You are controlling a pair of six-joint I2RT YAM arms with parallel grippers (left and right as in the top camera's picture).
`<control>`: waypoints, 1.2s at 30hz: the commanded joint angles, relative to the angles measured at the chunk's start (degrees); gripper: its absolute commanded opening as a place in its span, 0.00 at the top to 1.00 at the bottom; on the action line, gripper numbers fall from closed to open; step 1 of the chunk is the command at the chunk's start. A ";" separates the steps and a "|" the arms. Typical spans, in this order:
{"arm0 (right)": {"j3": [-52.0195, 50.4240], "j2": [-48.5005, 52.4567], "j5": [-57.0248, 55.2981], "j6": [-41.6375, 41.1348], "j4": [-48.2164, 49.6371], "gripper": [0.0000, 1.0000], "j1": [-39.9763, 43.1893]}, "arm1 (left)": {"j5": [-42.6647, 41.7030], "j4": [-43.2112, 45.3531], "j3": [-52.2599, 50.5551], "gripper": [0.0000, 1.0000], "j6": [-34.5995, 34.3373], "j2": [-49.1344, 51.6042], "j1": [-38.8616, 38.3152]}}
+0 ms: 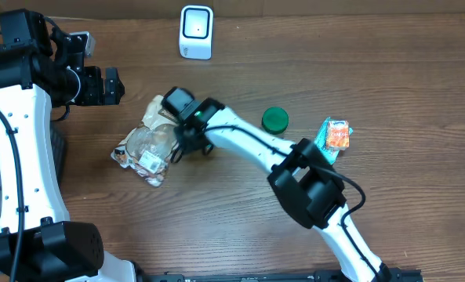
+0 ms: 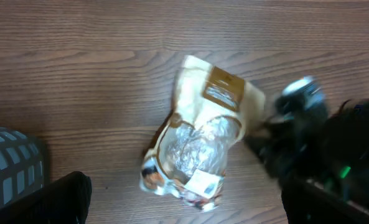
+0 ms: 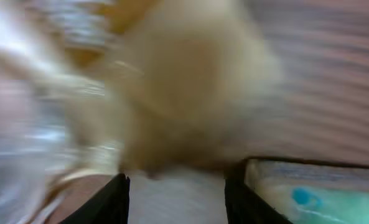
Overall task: Scan the item barcode
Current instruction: 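Lower the right gripper onto the teal pack and grasp it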
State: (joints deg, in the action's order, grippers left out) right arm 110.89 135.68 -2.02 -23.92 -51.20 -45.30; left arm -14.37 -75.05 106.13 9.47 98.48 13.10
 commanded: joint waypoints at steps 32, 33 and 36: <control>2.10 0.74 16.87 -6.32 -18.36 0.61 15.04 | -0.46 0.09 0.90 0.00 1.27 -0.66 -0.37; 2.10 0.74 18.93 -6.23 -19.63 0.61 15.06 | -0.46 0.09 0.90 0.00 1.25 -0.66 -0.37; 2.40 0.70 25.18 -1.57 -21.84 0.61 14.93 | -0.46 0.09 0.90 0.00 1.27 -0.66 -0.37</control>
State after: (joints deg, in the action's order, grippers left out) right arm 113.19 136.31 15.70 -28.95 -72.12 -30.37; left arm -14.39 -75.05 106.13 9.47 98.48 13.10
